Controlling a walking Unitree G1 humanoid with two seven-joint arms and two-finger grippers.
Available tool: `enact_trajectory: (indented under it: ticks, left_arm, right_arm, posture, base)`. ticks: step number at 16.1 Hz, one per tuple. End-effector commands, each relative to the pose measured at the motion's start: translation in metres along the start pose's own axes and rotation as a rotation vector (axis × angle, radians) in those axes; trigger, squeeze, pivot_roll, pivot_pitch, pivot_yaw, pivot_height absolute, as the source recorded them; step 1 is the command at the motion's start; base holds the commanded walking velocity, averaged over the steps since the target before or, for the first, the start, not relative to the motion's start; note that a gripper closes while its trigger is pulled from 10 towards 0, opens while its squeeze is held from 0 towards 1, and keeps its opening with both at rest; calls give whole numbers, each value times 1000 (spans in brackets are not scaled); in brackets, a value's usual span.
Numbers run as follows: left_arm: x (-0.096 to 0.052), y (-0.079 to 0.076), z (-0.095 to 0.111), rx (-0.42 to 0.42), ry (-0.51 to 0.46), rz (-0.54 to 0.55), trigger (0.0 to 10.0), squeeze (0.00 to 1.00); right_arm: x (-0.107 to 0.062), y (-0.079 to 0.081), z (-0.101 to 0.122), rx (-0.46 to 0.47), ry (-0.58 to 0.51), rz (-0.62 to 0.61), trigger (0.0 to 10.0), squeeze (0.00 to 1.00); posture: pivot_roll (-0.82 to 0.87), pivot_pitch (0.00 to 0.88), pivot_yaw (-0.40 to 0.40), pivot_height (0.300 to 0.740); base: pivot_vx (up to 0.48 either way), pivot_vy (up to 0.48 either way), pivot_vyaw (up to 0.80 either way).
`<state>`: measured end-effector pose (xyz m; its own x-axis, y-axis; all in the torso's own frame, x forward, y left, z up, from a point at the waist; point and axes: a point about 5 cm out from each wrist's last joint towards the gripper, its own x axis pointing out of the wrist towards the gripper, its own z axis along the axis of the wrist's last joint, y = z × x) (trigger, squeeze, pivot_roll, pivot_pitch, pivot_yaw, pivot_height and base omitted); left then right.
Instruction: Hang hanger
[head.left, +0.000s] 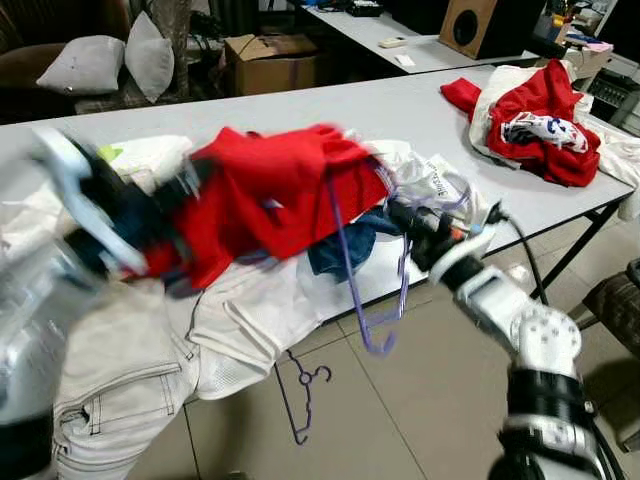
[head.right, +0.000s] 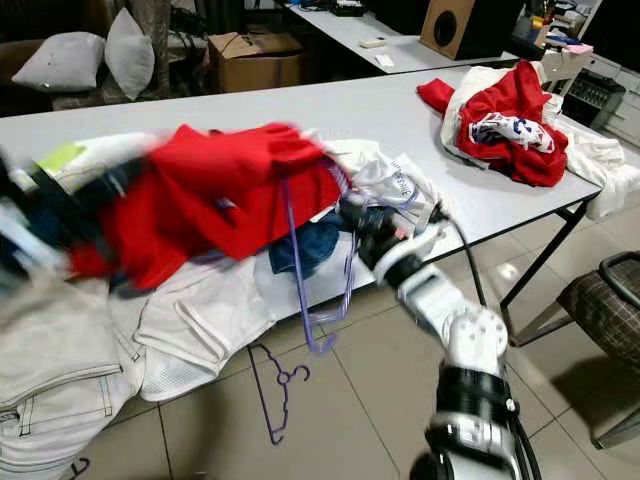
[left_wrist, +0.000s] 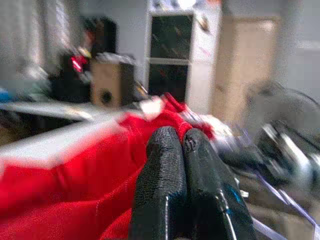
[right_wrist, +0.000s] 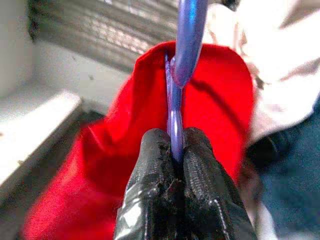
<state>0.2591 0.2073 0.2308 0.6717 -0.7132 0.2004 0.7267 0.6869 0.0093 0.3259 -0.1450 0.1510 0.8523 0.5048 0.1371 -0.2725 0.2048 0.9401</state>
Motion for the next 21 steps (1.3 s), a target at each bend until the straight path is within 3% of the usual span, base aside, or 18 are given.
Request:
enact_trajectory:
  ticks: [1,5,9,13,16,19,21]
  left_arm:
    - [1,-5,2,21,16,-44,0,0]
    - [-13,-12,-12,-45,90,-81,0,0]
    - [-22,-9,-19,-49,117,-43,0,0]
    - [-33,-7,-28,-32,169,-21,0,0]
    - [-38,-20,-33,-63,234,-108,0,0]
    - [-37,-27,-40,-76,263,-140,0,0]
    - [-36,-30,-44,-87,277,-155,0,0]
  right_arm:
    - [-1,2,11,26,-71,10,10000,0]
    - [13,4,28,162,-173,40,10000,0]
    - [23,4,45,273,-246,47,10000,0]
    - [26,3,54,284,-283,19,10000,0]
    - [29,-1,73,335,-423,-25,10000,0]
    - [35,2,84,407,-520,-21,10000,0]
    - [41,6,85,414,-529,-11,10000,0]
  posture:
    - [-27,0,-65,740]
    - [-15,0,-79,740]
    - [-8,0,-88,740]
    - [-6,0,-93,740]
    - [-7,0,-94,740]
    - [1,0,-100,740]
    - [9,0,-109,740]
  base:
    - [0,0,0]
    - [0,0,0]
    - [0,0,0]
    - [0,0,0]
    - [0,0,0]
    - [0,0,0]
    - [0,0,0]
